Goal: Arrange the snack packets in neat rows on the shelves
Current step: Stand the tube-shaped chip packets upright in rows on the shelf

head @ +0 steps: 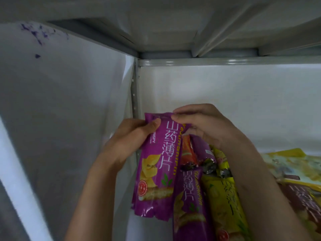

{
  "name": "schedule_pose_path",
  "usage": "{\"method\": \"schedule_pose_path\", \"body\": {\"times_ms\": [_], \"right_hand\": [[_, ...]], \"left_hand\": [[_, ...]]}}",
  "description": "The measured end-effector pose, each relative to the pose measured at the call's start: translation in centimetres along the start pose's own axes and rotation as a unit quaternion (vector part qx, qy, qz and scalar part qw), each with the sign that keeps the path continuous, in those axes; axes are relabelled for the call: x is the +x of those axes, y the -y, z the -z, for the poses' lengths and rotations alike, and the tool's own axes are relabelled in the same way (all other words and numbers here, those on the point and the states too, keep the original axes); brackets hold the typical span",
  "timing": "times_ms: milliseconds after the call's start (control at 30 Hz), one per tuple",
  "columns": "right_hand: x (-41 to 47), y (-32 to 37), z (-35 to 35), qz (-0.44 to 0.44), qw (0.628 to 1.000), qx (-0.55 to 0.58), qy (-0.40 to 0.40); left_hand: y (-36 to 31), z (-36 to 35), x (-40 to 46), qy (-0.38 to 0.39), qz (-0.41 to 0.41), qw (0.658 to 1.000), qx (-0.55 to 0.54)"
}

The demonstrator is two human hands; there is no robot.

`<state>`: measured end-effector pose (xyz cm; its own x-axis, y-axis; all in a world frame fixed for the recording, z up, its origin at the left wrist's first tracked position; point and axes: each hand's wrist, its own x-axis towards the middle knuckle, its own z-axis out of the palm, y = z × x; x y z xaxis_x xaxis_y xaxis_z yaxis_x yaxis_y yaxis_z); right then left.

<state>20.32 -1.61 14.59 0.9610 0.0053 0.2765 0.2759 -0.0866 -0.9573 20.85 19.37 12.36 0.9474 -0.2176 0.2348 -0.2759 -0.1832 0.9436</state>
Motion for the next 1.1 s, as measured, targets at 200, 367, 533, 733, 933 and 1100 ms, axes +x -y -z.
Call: {"method": "schedule_pose_path", "body": {"times_ms": [200, 367, 533, 733, 933, 1100], "right_hand": [[0.8, -3.5, -1.0, -0.074, 0.891, -0.412, 0.177], [1.0, -3.8, -0.8, -0.085, 0.875, -0.450, 0.157], [0.9, -3.5, 0.2, -0.076, 0.890, -0.428, 0.140], [0.5, -2.3, 0.7, -0.071, 0.896, -0.414, 0.143], [0.4, -2.1, -0.2, -0.055, 0.904, -0.400, 0.142], [1.2, -2.8, -1.3, -0.074, 0.906, -0.402, 0.115]], "left_hand": [[6.0, -0.3, -2.8, -0.002, 0.117, 0.992, 0.043], [8.4, -0.5, -3.8, 0.010, 0.175, 0.983, 0.062], [10.1, -0.3, -3.3, 0.024, 0.192, 0.963, 0.185], [10.1, 0.5, -1.9, -0.022, 0.186, 0.925, 0.332], [9.0, -0.2, 1.1, -0.060, 0.138, 0.922, 0.358], [8.7, -0.6, 4.8, -0.088, 0.098, 0.953, 0.272]]}}
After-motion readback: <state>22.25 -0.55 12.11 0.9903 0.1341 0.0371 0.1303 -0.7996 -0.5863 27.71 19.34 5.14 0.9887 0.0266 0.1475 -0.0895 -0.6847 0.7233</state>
